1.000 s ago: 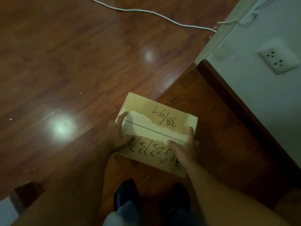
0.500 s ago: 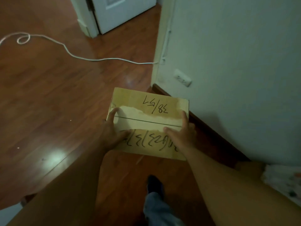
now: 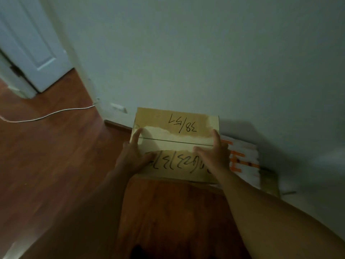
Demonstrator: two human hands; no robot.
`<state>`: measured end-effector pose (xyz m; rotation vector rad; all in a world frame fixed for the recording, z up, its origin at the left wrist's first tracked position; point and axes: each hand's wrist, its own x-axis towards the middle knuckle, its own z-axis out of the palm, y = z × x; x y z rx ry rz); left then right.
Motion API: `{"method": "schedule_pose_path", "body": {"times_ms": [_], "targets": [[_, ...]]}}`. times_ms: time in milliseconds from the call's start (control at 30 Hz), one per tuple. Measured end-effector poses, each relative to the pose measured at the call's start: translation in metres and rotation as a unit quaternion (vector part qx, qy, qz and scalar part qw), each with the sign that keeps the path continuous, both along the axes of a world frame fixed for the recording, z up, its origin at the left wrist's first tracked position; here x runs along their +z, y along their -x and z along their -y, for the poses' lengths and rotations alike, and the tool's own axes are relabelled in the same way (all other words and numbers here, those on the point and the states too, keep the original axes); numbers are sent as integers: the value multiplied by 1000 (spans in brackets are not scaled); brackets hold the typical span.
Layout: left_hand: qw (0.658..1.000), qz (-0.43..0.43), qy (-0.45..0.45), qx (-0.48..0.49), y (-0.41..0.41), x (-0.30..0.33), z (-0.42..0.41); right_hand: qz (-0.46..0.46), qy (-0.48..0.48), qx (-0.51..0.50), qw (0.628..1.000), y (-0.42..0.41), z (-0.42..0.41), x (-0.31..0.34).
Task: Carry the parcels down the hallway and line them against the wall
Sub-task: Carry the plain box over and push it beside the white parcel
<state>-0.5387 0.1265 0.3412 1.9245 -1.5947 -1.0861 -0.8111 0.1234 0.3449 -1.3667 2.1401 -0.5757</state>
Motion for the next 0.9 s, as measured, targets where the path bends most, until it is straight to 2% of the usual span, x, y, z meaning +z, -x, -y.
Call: {"method": "schedule_pose_path", "body": {"times_ms": [200, 500, 733, 900], "targets": [[997, -14, -5, -71, 196, 22, -42, 2, -2, -80, 997, 194, -83, 34], [989, -91, -11, -119, 467, -16, -99, -106, -50, -123, 985, 455, -147, 39], [984, -118, -21, -136, 571, -70, -85, -128, -106, -142, 976, 550, -130, -4], [982, -108, -39, -149, 616, -112, -48, -72, -113, -163, 977, 592, -107, -51]]}}
